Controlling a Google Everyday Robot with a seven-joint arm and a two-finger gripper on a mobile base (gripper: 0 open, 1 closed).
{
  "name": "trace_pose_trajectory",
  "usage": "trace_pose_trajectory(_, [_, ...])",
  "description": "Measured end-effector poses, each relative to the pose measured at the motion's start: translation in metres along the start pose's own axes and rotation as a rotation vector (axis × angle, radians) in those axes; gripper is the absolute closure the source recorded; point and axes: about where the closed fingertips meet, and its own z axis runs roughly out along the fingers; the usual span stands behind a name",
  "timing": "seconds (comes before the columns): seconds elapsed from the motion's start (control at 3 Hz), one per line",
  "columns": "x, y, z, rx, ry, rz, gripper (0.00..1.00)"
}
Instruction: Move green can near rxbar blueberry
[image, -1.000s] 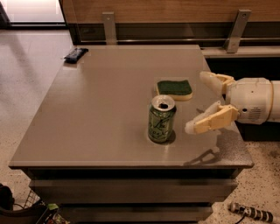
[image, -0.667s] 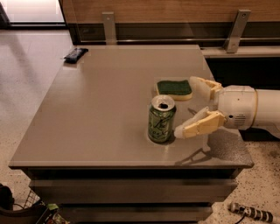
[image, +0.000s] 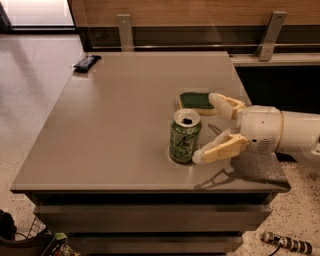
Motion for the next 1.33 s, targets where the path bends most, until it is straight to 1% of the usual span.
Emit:
trace_pose_trajectory(0.33, [0.009, 0.005, 0.01, -0.023, -0.053, -0.004, 0.0])
trace_pose_trajectory(0.67, [0.014, 0.012, 0.023, -0.046, -0.091, -0.023, 0.23])
trace_pose_trajectory(1.0, [0.012, 0.013, 0.025, -0.05, -0.087, -0.023, 0.62])
trace_pose_trajectory(1.33, [0.011, 0.014, 0.026, -0.053, -0.087, -0.024, 0.85])
